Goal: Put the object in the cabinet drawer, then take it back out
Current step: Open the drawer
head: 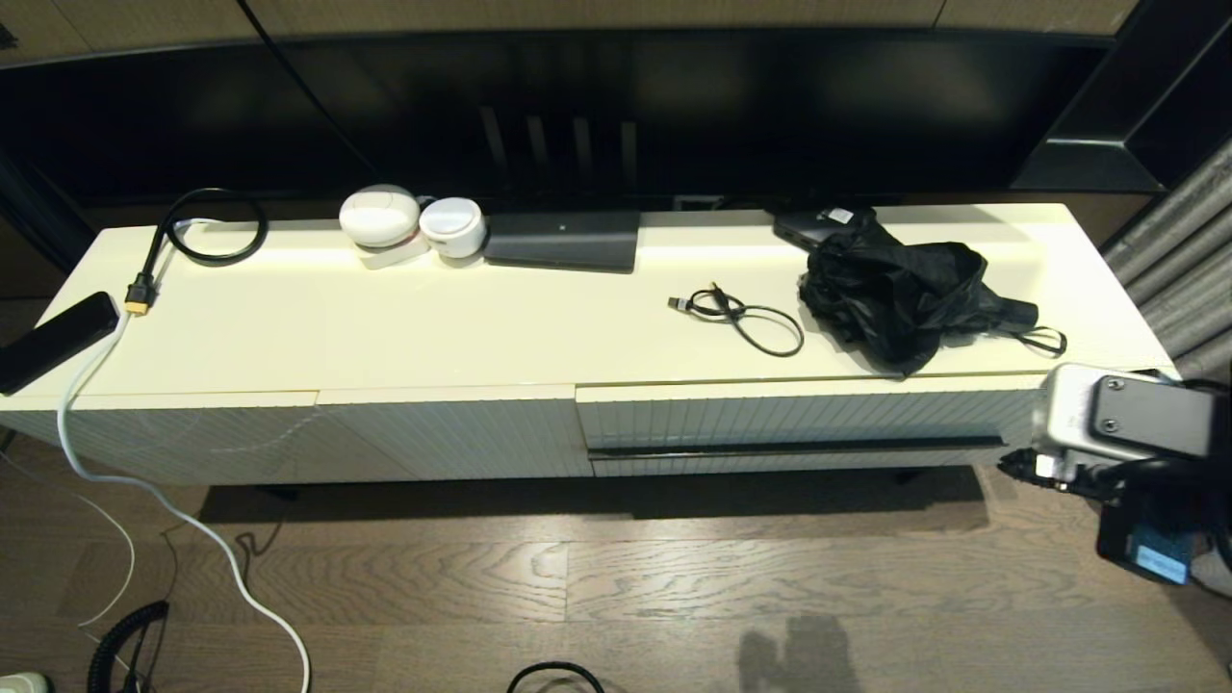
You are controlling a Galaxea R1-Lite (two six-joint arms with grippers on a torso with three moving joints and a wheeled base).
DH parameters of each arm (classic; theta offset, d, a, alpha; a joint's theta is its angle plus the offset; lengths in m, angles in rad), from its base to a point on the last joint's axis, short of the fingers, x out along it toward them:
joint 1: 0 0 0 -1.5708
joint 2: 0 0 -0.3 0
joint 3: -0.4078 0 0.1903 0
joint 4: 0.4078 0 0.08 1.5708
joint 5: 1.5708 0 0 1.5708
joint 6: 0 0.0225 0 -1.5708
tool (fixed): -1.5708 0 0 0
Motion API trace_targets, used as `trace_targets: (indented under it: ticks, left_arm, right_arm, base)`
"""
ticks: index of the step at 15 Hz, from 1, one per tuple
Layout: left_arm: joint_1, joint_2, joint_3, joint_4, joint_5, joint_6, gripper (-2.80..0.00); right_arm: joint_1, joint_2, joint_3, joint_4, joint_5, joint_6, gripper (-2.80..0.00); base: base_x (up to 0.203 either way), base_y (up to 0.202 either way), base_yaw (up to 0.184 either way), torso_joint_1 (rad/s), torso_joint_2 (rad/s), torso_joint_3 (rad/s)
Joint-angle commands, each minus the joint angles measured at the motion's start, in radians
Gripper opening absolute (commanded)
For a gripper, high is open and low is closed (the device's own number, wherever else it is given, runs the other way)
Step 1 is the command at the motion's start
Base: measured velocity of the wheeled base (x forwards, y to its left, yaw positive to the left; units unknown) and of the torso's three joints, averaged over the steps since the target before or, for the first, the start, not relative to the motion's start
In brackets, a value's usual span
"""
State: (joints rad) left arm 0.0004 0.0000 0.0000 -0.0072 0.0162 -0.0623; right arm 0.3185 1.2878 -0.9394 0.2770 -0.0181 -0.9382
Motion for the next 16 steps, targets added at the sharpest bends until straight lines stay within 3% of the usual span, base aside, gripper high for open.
trace_targets:
  ticks: [1, 4, 6, 10, 13, 14, 16]
  left_arm:
    - [0.000, 0.000, 0.000, 0.000, 0.001, -0.001, -2.80]
    - [0.000, 0.000, 0.000, 0.000, 0.001, -0.001, -2.80]
    - [0.000, 0.000, 0.000, 0.000, 0.001, -0.001, -2.80]
    - [0.000, 0.000, 0.000, 0.000, 0.001, -0.001, -2.80]
    - [0.000, 0.000, 0.000, 0.000, 0.001, -0.001, -2.80]
    - [0.001, 0.000, 0.000, 0.000, 0.001, -0.001, -2.80]
    - [0.000, 0.000, 0.000, 0.000, 0.001, -0.001, -2.80]
  right_arm:
    - [0.011, 0.185, -0.014, -0.035, 0.022, -0.087, -2.80]
    - [0.009, 0.307, -0.017, -0.115, 0.041, -0.277, -2.80]
    - [-0.003, 0.354, -0.008, -0.124, 0.044, -0.322, -2.80]
    - [-0.024, 0.437, -0.009, -0.138, 0.069, -0.565, -2.80]
    - [-0.039, 0.472, 0.003, -0.155, 0.078, -0.581, -2.80]
    - [-0.045, 0.490, 0.014, -0.189, 0.087, -0.584, 0.00]
    - [-0.051, 0.520, 0.052, -0.289, 0.089, -0.585, 0.00]
  base:
    - [0.000, 0.000, 0.000, 0.000, 0.00, 0.000]
    - [0.000, 0.000, 0.000, 0.000, 0.00, 0.000]
    - [0.000, 0.000, 0.000, 0.000, 0.00, 0.000]
    - [0.000, 0.000, 0.000, 0.000, 0.00, 0.000]
    - [0.000, 0.000, 0.000, 0.000, 0.00, 0.000]
    - [0.000, 0.000, 0.000, 0.000, 0.00, 0.000]
    - [0.000, 0.000, 0.000, 0.000, 0.00, 0.000]
